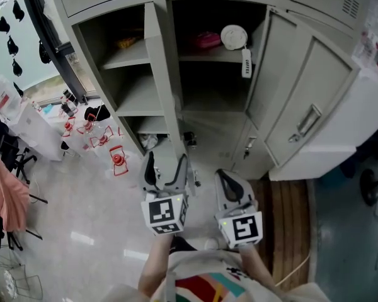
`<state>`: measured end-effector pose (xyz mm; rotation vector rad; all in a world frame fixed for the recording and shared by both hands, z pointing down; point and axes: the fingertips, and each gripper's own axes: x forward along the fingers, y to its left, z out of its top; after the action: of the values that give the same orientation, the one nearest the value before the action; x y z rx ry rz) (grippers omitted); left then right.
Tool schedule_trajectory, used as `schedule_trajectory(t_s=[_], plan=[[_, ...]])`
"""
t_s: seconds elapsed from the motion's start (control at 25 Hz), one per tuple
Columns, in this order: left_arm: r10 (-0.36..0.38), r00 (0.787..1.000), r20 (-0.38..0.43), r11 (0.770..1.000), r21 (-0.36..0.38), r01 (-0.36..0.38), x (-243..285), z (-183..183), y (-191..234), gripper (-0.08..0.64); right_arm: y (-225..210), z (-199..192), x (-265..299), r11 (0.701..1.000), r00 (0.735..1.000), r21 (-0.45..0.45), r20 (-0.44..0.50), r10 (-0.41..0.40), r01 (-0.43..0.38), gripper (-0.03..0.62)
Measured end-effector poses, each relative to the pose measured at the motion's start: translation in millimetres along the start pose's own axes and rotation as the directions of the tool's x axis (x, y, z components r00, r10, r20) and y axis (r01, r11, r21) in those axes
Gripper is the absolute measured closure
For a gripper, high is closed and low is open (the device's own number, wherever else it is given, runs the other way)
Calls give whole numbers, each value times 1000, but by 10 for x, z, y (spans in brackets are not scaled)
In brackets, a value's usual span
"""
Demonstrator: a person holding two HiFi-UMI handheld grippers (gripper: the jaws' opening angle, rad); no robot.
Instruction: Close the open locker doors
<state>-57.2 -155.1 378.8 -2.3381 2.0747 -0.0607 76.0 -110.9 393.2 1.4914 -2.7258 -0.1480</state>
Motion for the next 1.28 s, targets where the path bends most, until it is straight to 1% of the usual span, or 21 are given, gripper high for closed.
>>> schedule_trajectory(t_s=[0.32, 0.44, 0.56, 0.92, 1.16, 1.28], plan=[[55, 998, 10, 998, 21, -55, -102, 28, 240, 224, 140, -20, 81, 999, 999, 3, -8, 45, -45, 588], [84, 996, -2, 996, 21, -84, -138, 0, 332, 224, 182, -1, 114, 998, 998, 5, 1, 60, -60, 588], [110, 994, -12, 993, 37, -109, -160, -10, 431, 224, 226, 0, 141, 997, 997, 5, 2, 72, -72, 588], [203, 978, -42, 979, 15, -203, -216, -22, 844, 225, 304, 9, 287, 996, 996, 10, 6, 88, -88, 588], [228, 972, -60, 974, 21, -227, -236, -20, 1082, 225, 424, 23, 466, 995, 995, 10, 2, 104, -104, 588], [246, 968, -49, 969, 30, -245, -231, 12, 1247, 225, 533, 61, 601, 992, 992, -1, 13, 127, -127, 586]])
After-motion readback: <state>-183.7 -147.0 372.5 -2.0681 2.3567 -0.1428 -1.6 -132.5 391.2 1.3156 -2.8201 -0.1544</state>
